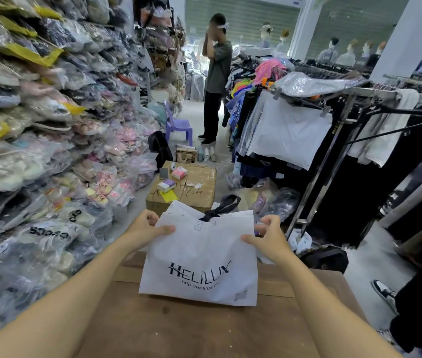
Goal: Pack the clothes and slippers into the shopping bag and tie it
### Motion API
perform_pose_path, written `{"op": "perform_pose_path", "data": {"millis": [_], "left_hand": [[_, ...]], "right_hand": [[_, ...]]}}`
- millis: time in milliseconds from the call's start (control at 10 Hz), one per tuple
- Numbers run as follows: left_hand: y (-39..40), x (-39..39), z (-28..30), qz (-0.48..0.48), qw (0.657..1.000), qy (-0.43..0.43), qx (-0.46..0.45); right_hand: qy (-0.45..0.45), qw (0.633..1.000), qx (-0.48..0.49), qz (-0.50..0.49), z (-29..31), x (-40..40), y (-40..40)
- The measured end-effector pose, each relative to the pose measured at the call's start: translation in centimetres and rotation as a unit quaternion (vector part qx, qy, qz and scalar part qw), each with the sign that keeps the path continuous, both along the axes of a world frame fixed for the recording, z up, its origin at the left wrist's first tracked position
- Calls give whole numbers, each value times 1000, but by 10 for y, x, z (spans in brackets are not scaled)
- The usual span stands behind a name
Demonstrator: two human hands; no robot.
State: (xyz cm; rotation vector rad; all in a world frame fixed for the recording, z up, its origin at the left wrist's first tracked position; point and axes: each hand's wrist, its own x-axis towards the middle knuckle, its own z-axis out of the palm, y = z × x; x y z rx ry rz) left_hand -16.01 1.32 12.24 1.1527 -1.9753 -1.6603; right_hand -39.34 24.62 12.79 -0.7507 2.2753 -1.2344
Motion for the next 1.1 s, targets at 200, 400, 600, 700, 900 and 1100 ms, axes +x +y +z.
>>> {"op": "perform_pose_path", "data": {"millis": [200, 400, 600, 700, 900, 1100], "left_hand": [[7, -7, 8, -25, 999, 22, 38], [13, -10, 4, 0, 1000, -17, 23], [12, 10, -6, -43, 995, -72, 52], [9, 12, -6, -62, 994, -70, 60], [4, 12, 6, -45, 996, -63, 33], [10, 17, 45, -10, 999, -38, -15]], "right_hand": [[-55, 997, 44, 8, -7, -6, 1], [-57, 990, 113, 53, -21, 7, 2], [14, 978, 196, 77, -31, 13, 9], [-9, 979, 180, 91, -32, 9, 10], [-23, 985, 157, 67, -27, -1, 14], [6, 998, 63, 22, 6, -8, 16]]}}
